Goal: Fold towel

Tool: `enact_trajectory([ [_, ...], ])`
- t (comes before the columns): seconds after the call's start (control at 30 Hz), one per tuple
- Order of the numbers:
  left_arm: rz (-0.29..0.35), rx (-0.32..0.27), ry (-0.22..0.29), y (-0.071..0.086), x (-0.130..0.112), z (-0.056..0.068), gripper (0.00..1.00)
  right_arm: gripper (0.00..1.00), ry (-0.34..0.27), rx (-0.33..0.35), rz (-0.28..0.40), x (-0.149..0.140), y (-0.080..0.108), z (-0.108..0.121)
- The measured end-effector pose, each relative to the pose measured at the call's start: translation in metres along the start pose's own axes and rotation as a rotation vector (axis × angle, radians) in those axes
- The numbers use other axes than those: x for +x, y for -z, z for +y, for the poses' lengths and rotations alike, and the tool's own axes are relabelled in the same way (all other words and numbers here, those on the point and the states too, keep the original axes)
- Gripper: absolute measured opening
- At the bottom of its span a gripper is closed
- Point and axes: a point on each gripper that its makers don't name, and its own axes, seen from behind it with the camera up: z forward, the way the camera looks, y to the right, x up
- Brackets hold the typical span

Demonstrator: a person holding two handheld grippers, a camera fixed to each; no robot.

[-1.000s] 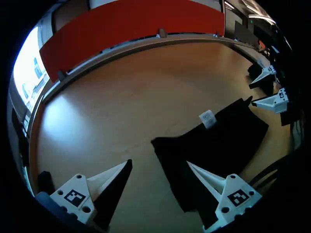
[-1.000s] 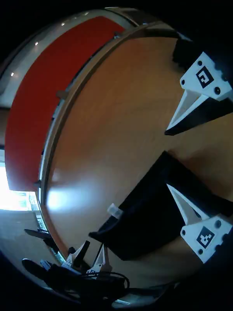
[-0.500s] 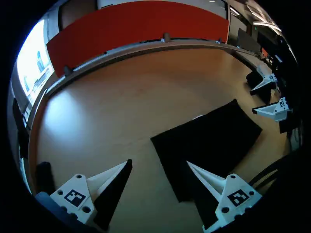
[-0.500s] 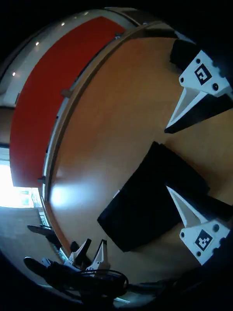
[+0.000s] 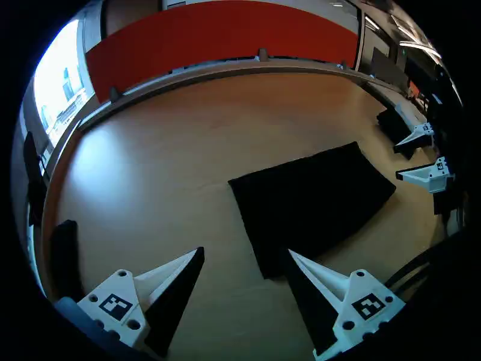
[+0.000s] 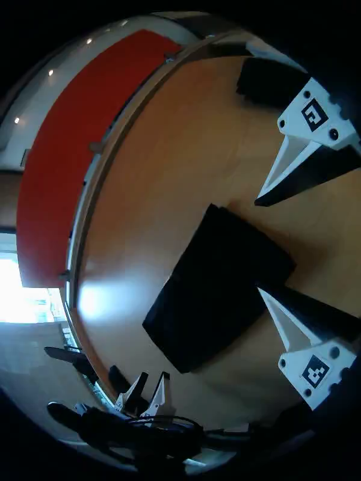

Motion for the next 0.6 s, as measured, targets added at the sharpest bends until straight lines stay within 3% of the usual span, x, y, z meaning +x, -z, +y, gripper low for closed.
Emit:
enact_trajectory([
  [0.2,-0.003,0.0,0.034,0.008,-0.012,0.003,0.92,0.94,-0.01,-0.003,-0.003,-0.012,0.009,-0.005],
  [0.6,0.006,0.021,0.059,0.021,-0.02,-0.002,0.92,0.94,0.016,0.012,-0.006,-0.016,0.008,-0.007],
])
